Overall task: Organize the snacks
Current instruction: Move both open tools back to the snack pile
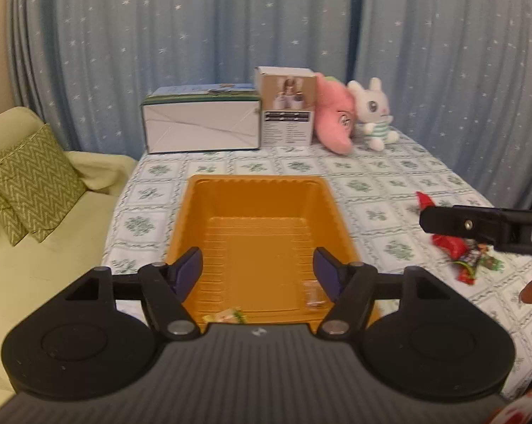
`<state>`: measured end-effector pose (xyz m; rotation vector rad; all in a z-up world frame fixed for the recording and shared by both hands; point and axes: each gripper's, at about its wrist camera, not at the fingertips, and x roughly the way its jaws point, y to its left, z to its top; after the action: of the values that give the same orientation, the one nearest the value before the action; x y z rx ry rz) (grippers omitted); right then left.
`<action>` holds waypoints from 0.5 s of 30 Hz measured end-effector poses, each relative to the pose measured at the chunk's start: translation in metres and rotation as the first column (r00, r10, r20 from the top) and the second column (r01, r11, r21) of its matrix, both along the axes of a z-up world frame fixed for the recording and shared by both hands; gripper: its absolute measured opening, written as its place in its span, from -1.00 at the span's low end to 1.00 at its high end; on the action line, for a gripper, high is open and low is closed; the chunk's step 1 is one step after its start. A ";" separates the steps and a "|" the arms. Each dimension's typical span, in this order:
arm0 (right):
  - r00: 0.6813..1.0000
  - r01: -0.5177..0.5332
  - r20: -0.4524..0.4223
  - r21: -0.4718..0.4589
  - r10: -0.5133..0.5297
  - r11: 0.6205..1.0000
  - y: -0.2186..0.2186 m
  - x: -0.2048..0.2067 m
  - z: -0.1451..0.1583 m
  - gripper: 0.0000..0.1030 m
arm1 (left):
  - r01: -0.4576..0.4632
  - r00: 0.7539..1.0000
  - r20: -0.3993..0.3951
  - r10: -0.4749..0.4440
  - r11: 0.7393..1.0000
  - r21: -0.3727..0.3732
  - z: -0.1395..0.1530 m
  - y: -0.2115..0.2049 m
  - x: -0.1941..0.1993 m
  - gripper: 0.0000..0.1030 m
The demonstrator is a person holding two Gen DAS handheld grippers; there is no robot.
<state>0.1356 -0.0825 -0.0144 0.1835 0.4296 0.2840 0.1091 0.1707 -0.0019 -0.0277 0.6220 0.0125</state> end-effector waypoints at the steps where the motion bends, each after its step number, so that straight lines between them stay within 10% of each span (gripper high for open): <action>1: 1.000 0.015 0.005 -0.014 -0.015 1.000 -0.005 -0.009 0.003 0.32 | 0.012 1.000 0.004 -0.012 1.000 -0.001 0.003 -0.006 -0.001 0.38; 15: 0.910 0.415 0.011 -0.008 -0.415 0.910 -0.118 -0.107 0.019 0.60 | 0.210 0.977 0.052 -0.209 0.978 -0.016 0.038 -0.118 -0.018 0.74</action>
<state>0.0284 -0.2003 0.0048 0.2585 0.3727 -0.1376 0.0916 0.0530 0.0362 0.0167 0.5722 -0.1987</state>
